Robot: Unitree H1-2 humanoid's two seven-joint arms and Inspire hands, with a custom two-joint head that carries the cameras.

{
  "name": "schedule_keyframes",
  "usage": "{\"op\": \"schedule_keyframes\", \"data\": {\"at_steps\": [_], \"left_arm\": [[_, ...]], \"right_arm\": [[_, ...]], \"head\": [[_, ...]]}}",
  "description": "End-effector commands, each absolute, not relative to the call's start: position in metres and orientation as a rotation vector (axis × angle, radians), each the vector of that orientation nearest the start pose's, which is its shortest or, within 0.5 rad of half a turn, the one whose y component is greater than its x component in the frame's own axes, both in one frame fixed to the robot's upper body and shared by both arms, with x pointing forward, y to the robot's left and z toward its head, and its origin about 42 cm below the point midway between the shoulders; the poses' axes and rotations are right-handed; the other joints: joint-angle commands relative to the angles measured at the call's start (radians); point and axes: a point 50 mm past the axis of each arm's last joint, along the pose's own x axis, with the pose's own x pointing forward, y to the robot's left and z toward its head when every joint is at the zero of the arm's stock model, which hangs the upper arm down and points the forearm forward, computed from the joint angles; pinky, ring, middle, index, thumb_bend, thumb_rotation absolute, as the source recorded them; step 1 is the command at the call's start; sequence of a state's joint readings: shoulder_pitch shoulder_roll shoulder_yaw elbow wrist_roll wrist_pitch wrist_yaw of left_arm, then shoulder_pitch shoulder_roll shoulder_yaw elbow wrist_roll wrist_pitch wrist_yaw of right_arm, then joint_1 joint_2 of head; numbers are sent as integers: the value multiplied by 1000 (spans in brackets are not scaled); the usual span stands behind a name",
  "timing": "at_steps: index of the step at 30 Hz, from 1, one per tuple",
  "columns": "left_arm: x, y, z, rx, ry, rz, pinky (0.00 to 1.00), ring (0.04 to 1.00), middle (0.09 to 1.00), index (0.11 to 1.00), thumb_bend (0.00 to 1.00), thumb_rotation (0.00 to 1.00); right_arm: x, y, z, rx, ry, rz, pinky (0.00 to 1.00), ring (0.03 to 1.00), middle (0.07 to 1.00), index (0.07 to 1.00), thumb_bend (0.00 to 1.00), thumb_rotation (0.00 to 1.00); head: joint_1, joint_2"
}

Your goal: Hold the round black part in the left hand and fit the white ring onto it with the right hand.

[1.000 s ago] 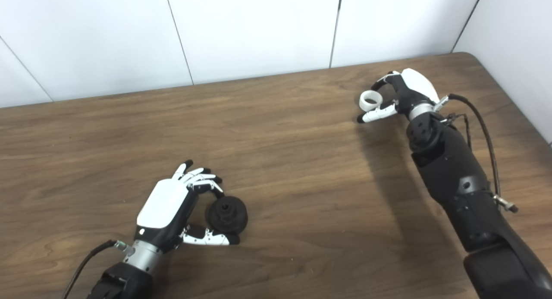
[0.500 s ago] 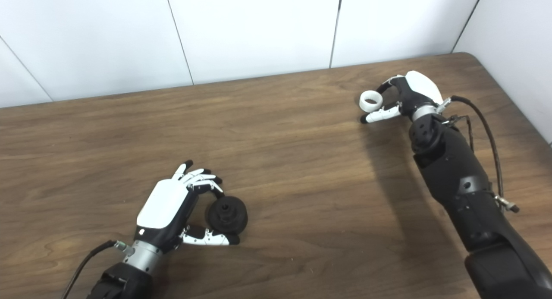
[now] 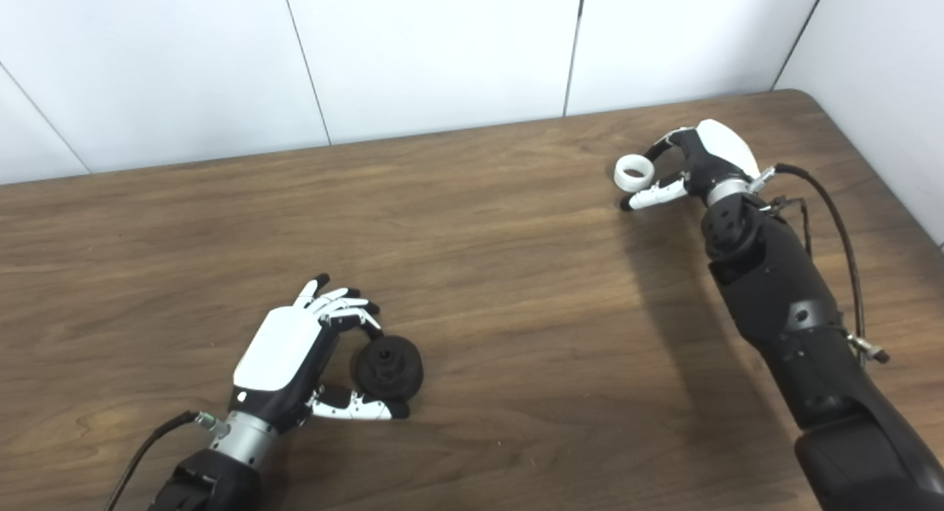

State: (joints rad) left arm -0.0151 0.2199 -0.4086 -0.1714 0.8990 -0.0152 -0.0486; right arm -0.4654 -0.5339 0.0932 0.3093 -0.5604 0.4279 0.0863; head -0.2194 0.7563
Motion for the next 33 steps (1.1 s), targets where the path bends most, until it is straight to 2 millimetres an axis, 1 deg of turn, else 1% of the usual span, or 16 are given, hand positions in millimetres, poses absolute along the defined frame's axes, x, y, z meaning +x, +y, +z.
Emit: {"op": "schedule_keyframes", "data": {"at_steps": [1, 16, 19, 25, 30, 33], "left_arm": [[259, 167, 120, 1113, -280, -410, 1000, 863, 758, 486, 521, 58], [258, 165, 119, 1115, -280, -413, 1000, 863, 759, 486, 521, 59], [258, 165, 120, 1111, -280, -414, 1000, 862, 757, 486, 521, 59], [257, 165, 120, 1115, -277, -414, 1000, 863, 757, 486, 520, 59], [257, 165, 120, 1115, -279, -412, 1000, 862, 758, 486, 521, 58], [257, 164, 120, 1113, -281, -410, 1000, 861, 757, 486, 521, 58]], "right_arm": [[434, -383, 230, -1060, 189, -241, 853, 963, 910, 656, 791, 219], [437, -372, 232, -1081, 175, -221, 832, 952, 910, 671, 786, 243], [438, -372, 232, -1087, 174, -219, 835, 945, 906, 668, 785, 233], [438, -373, 232, -1098, 178, -209, 843, 952, 910, 672, 777, 261], [437, -374, 231, -1074, 182, -219, 846, 952, 904, 653, 770, 223], [437, -376, 230, -1065, 182, -226, 841, 962, 895, 612, 745, 188]], "head": [[1, 1], [6, 4], [8, 6], [8, 7], [8, 7], [7, 8]]}}
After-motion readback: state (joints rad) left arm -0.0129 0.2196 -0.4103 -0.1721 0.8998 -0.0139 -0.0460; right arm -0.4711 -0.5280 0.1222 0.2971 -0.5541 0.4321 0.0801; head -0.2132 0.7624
